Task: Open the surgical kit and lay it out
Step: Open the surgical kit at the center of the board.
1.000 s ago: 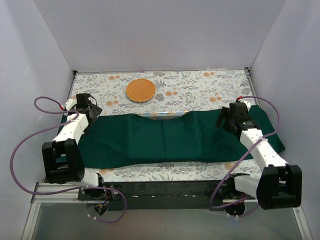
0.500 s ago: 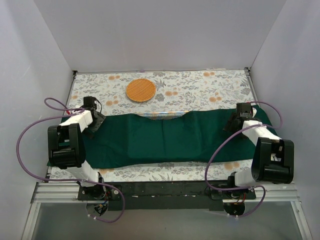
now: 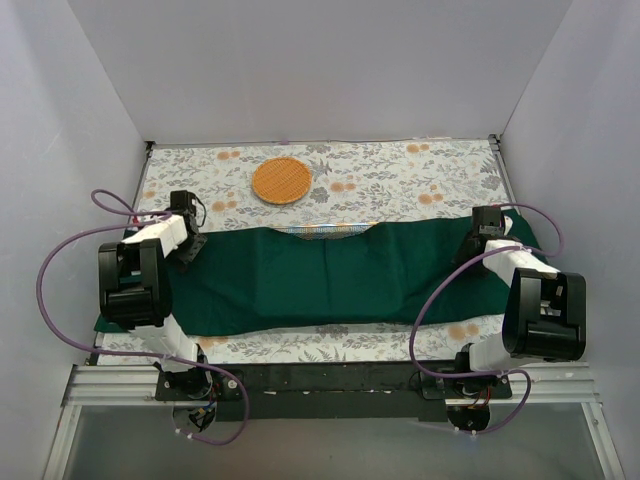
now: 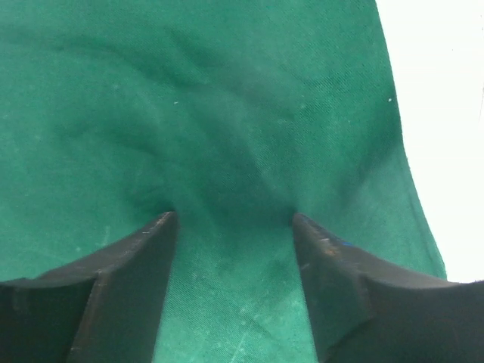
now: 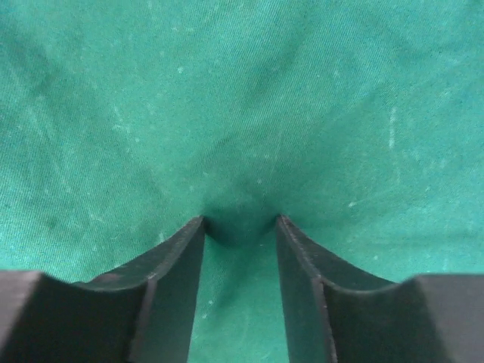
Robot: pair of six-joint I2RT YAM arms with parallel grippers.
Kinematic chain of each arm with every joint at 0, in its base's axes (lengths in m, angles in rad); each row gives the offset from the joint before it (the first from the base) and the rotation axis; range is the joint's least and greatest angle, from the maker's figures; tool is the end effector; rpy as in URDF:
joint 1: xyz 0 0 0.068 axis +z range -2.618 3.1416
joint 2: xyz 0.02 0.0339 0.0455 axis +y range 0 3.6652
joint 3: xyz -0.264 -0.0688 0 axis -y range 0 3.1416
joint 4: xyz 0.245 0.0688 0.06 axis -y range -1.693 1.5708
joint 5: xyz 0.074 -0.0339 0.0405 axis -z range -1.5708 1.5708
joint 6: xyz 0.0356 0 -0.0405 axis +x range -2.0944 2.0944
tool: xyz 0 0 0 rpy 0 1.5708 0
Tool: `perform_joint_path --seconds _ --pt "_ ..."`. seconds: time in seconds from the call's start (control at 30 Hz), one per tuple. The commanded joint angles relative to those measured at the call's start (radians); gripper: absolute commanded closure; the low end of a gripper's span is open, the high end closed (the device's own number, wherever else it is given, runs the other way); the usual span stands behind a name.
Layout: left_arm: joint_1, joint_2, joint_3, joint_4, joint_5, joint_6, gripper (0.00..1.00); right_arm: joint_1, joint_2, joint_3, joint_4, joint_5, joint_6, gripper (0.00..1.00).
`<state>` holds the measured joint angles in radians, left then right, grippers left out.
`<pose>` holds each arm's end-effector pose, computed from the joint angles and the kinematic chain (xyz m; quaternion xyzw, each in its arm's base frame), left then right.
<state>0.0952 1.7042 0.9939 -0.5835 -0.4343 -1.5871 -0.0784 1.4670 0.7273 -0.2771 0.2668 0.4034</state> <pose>0.3062 0.0443 0.1586 -0.7408 0.6225 0.0652 0.2438 0.2695 -0.0306 0.1631 0.2628 0.9171 -0.0824 0.2882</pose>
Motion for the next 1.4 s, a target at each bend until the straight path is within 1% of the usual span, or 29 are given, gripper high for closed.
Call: perform_joint_path --seconds 0.0,0.03,0.07,0.1,0.13,0.17,0.2,0.27,0.3,0.33,0.37,0.5,0.63,0.67,0.83,0.87,1.0,1.07,1.1,1.13,1.17,1.23,1.27,1.3,1.33,1.37 --pt "0.011 0.104 -0.028 -0.019 -0.007 -0.022 0.51 -0.004 0.055 -0.051 0.007 -0.035 0.012 0.56" --pt "0.012 0.112 -0.024 -0.024 -0.007 -0.020 0.55 -0.004 0.055 -0.052 0.010 -0.037 0.014 0.59" --pt "0.009 0.118 -0.017 -0.027 -0.011 -0.020 0.58 -0.004 0.053 -0.057 0.010 -0.038 0.014 0.61" --pt "0.011 0.130 -0.011 -0.032 -0.017 -0.019 0.61 -0.004 0.052 -0.057 0.015 -0.040 0.015 0.69" --pt "0.011 0.135 -0.006 -0.035 -0.020 -0.014 0.70 -0.004 0.050 -0.057 0.016 -0.040 0.015 0.78" --pt "0.012 0.141 0.000 -0.036 -0.021 -0.013 0.72 -0.004 0.050 -0.057 0.016 -0.041 0.017 0.85" --pt "0.012 0.150 0.014 -0.041 -0.023 -0.008 0.77 -0.004 0.050 -0.054 0.021 -0.043 0.018 0.92" --pt "0.011 0.179 0.035 -0.052 -0.032 -0.004 0.90 -0.004 0.062 -0.048 0.032 -0.057 0.021 0.95" --pt "0.014 0.190 0.060 -0.059 -0.035 -0.004 0.92 -0.004 0.068 -0.036 0.032 -0.057 0.025 0.99" --pt "0.014 0.215 0.074 -0.064 -0.041 -0.004 0.97 -0.004 0.078 -0.028 0.032 -0.057 0.025 0.99" --pt "0.017 0.225 0.087 -0.068 -0.041 -0.002 1.00 -0.004 0.091 -0.020 0.030 -0.058 0.025 0.99" --pt "0.035 0.287 0.173 -0.088 -0.052 -0.001 1.00 -0.004 0.121 0.018 0.038 -0.049 0.028 0.99" --pt "0.044 0.362 0.299 -0.121 -0.058 0.001 1.00 -0.007 0.170 0.104 0.032 -0.035 0.029 0.99" --pt "0.046 0.398 0.319 -0.125 -0.054 0.001 1.00 -0.009 0.190 0.119 0.030 -0.031 0.029 0.99" --pt "0.051 0.486 0.437 -0.156 -0.047 0.007 1.00 -0.027 0.246 0.201 0.023 -0.029 0.035 0.99" --pt "0.052 0.501 0.481 -0.164 -0.047 0.009 1.00 -0.030 0.266 0.224 0.024 -0.035 0.035 0.99" --pt "0.052 0.567 0.564 -0.182 -0.037 0.021 1.00 -0.046 0.309 0.285 0.018 -0.046 0.035 0.99" --pt "0.052 0.575 0.589 -0.193 -0.038 0.024 0.99 -0.047 0.317 0.297 0.012 -0.057 0.034 0.99" --pt "0.052 0.571 0.588 -0.199 -0.040 0.022 0.96 -0.047 0.316 0.300 0.010 -0.061 0.031 0.99" --pt "0.052 0.545 0.578 -0.197 -0.041 0.022 0.83 -0.047 0.311 0.299 0.007 -0.076 0.029 0.99" --pt "0.052 0.526 0.563 -0.185 -0.043 0.024 0.77 -0.047 0.294 0.294 0.004 -0.081 0.026 0.99" --pt "0.052 0.442 0.508 -0.170 -0.052 0.022 0.66 -0.047 0.250 0.273 0.004 -0.098 0.018 0.91" --pt "0.052 0.405 0.487 -0.153 -0.053 0.024 0.52 -0.047 0.231 0.264 0.000 -0.104 0.018 0.82" --pt "0.052 0.372 0.441 -0.142 -0.053 0.026 0.49 -0.047 0.208 0.241 0.001 -0.109 0.018 0.77" --pt "0.052 0.297 0.419 -0.133 -0.057 0.026 0.41 -0.047 0.164 0.230 0.003 -0.119 0.017 0.72" --pt "0.052 0.263 0.398 -0.115 -0.058 0.026 0.24 -0.047 0.142 0.219 0.007 -0.124 0.017 0.61"
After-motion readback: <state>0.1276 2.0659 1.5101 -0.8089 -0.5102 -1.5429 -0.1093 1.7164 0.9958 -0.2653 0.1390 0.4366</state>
